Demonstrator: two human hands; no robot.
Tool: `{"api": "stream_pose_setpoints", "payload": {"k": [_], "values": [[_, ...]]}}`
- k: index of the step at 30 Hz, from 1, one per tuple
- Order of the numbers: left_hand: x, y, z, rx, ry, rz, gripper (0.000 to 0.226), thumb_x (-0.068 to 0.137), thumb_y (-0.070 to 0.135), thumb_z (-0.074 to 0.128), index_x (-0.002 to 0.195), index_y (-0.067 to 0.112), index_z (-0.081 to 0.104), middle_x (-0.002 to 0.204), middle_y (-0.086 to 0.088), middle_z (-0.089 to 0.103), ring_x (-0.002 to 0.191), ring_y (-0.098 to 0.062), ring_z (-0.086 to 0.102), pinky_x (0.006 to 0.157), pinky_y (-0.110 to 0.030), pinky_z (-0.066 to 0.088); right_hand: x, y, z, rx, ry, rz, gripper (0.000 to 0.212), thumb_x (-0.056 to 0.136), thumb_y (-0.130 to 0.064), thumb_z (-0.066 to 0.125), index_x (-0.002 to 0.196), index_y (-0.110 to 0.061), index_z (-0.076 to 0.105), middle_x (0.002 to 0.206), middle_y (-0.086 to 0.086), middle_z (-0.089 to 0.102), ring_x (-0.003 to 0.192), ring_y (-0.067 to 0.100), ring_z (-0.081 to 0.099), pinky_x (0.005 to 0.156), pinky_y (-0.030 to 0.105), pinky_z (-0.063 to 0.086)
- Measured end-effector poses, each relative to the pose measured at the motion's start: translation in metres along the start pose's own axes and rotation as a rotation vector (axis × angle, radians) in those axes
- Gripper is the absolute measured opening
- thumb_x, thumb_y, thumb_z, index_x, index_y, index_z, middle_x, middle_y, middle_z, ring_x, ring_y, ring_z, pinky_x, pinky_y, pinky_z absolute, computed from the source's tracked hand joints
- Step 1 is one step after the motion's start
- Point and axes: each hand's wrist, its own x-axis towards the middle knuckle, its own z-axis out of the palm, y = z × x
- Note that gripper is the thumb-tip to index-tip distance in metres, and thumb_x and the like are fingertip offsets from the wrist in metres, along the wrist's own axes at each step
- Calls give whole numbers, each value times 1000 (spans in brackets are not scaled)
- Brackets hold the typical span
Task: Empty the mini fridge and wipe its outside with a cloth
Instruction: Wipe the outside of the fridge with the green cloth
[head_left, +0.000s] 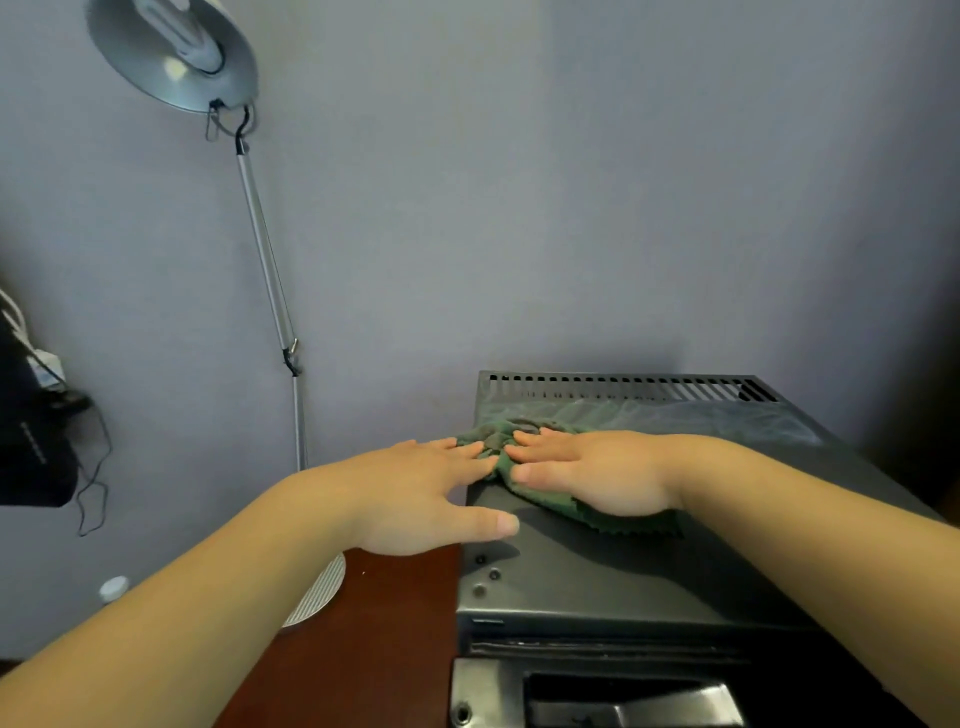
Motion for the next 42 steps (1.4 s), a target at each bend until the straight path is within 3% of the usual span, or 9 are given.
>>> {"api": "stream_pose_setpoints", "payload": {"k": [5,11,18,31,42], "values": [[6,-2,-7,4,-17,7,92,78,86,30,157,43,14,165,22,2,152,-1,-1,125,-35,6,-10,6,3,-15,14,13,66,99,-68,28,158,-42,16,166,-20,2,153,2,-4,122,31,-2],[30,19,-10,43,-25,2,87,84,84,34,158,44,10,165,23,0,152,-3,-2,126,-38,6,-33,35,4,-4,32,26,64,100,-66,27,158,-42,15,166,-19,1,153,3,-5,122,31,-4],[64,74,-16,66,-78,19,85,85,84,34,157,46,10,164,26,-1,152,-1,-2,125,-37,4,-68,95,-2,8,34,47,61,99,-70,22,156,-49,15,164,-25,2,152,1,-2,126,37,0],[146,209,-11,86,-85,77,86,87,82,37,158,44,8,165,24,-1,153,-3,-3,126,-41,4,-154,228,-11,6,57,108,60,100,-68,22,156,-49,15,164,-26,3,152,0,-2,125,32,1],[169,245,-8,106,-82,69,88,86,83,35,158,44,6,165,22,-2,153,-6,-2,126,-42,6,-174,262,-15,23,75,103,63,99,-69,24,157,-47,17,165,-22,6,152,1,0,123,31,3]]}}
